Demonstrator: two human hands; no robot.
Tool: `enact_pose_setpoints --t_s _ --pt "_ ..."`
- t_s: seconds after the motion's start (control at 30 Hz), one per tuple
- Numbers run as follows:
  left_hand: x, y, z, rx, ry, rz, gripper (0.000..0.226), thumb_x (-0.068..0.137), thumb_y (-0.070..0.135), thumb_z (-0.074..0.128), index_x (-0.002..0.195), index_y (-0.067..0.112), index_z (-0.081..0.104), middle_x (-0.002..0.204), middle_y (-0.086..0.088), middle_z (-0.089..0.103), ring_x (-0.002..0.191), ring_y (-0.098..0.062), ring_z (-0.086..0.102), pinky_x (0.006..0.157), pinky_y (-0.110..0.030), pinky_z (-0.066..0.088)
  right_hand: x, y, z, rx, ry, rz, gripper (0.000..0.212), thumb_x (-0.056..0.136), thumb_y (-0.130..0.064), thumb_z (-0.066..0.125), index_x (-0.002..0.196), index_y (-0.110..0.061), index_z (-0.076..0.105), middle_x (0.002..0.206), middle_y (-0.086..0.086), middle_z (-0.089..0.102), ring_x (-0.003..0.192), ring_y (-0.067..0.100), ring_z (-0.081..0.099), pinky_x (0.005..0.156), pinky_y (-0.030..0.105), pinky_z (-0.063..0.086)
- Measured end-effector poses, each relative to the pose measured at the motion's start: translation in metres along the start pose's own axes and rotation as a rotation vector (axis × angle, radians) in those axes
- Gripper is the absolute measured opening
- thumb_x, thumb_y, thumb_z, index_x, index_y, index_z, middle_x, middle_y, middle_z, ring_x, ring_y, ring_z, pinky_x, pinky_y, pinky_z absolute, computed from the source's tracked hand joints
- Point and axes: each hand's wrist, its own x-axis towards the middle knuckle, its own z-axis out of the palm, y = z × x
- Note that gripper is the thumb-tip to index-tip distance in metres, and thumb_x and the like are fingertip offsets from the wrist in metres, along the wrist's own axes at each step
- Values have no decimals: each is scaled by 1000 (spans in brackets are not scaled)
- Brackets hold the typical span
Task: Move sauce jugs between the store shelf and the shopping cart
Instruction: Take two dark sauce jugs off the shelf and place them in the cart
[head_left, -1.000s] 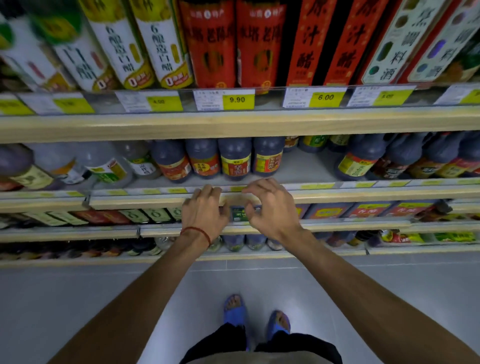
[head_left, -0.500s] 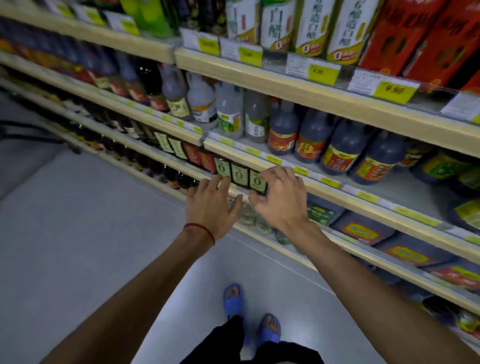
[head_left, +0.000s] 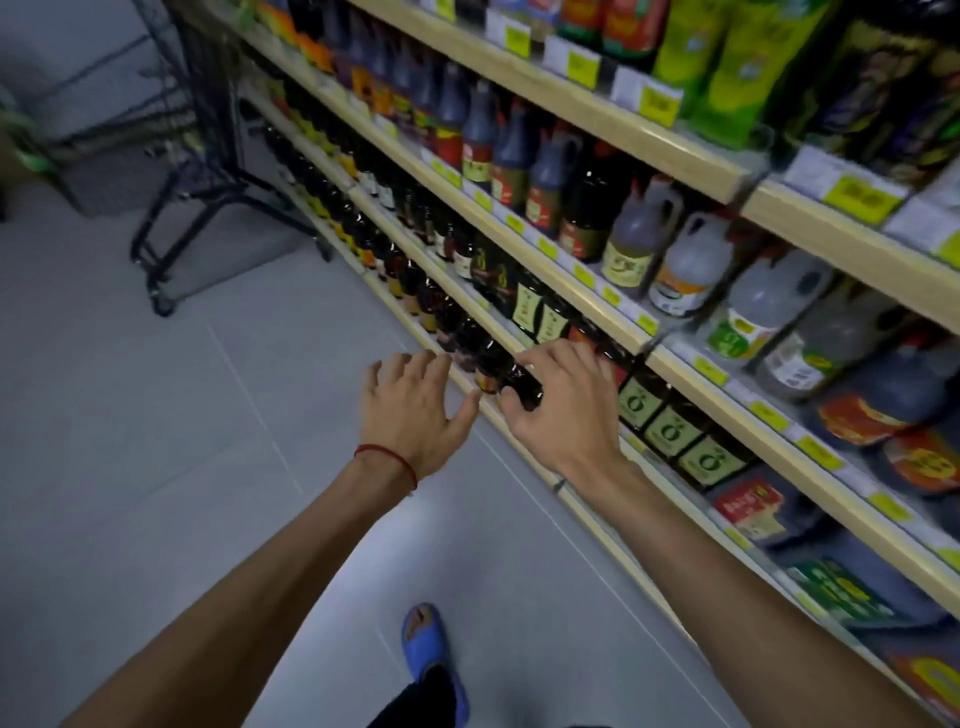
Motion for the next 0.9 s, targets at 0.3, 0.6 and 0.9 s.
enact_pose_setpoints --t_s 0.3,0.6,0.9 --pt "66 -161 -3 0 -16 -104 67 95 68 29 133 21 58 132 0 61 120 -26 55 108 -50 38 102 -120 91 58 -75 -106 48 84 -51 53 116 -21 72 112 -6 66 112 19 56 105 39 41" --pt "166 -296 20 -8 -21 -261 64 93 67 31 129 22 58 131 0 60 117 -26 56 106 -48 39 235 -199 208 97 -199 -227 49 82 -48 58 118 -17 71 117 0 68 116 23 57 104 41 41" --pt "309 -433 27 63 -72 -456 60 97 66 34 134 23 56 136 0 59 122 -25 55 105 -45 40 416 -288 311 108 -299 -372 49 83 -48 58 116 -15 71 113 0 69 113 25 57 101 37 37"
